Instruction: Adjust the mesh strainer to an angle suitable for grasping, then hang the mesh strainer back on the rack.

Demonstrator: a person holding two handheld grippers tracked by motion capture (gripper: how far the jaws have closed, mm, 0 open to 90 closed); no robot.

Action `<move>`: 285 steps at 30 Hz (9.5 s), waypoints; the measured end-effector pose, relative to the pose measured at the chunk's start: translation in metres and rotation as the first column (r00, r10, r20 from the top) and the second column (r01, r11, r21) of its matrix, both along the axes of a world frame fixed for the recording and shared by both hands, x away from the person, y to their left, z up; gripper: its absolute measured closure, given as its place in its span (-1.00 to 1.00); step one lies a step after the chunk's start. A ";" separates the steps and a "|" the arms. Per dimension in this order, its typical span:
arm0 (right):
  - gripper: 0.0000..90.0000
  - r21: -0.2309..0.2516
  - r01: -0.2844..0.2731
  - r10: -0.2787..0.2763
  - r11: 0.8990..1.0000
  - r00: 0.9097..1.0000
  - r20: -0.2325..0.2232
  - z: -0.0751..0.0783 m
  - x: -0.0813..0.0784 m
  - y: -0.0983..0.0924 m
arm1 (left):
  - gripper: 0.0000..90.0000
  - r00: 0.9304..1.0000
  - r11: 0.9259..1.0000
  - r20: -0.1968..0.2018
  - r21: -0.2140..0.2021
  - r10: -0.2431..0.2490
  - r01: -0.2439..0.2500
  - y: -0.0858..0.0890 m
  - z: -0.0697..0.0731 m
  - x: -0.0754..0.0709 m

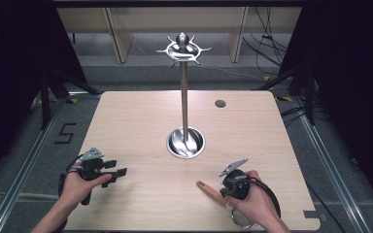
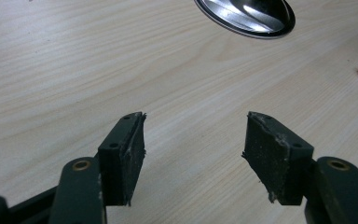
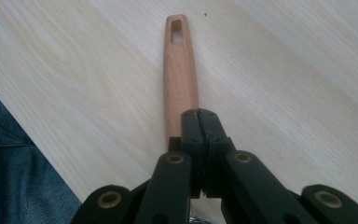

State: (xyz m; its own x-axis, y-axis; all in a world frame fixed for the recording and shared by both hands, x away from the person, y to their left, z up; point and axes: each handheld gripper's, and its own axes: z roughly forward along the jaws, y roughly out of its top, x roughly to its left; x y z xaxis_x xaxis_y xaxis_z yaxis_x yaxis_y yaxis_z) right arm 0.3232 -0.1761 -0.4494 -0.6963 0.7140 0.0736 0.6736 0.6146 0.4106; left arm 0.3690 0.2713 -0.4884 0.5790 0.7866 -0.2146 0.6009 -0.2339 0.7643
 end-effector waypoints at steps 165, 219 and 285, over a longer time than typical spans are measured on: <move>0.54 0.008 0.439 -0.430 0.899 0.885 -0.176 0.006 0.047 -0.046 | -0.18 1.000 1.000 0.003 -0.017 0.001 -0.001 0.002 0.000 -0.001; 0.54 0.330 0.298 -0.368 0.896 0.913 0.174 0.034 0.038 -0.053 | -0.18 1.000 1.000 0.015 -0.018 0.003 -0.002 0.000 -0.001 0.000; 0.54 0.482 0.134 -0.353 0.866 0.846 0.400 0.103 0.052 -0.027 | -0.18 1.000 1.000 0.004 -0.001 -0.002 0.002 0.002 -0.001 0.000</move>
State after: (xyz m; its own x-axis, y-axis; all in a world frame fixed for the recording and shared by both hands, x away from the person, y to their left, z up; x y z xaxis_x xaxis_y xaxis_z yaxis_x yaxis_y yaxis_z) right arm 0.3750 -0.2029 -0.3461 -0.5316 0.8379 0.1235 0.4398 0.1485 0.8857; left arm 0.3688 0.2728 -0.4889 0.5814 0.7854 -0.2126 0.5971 -0.2343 0.7672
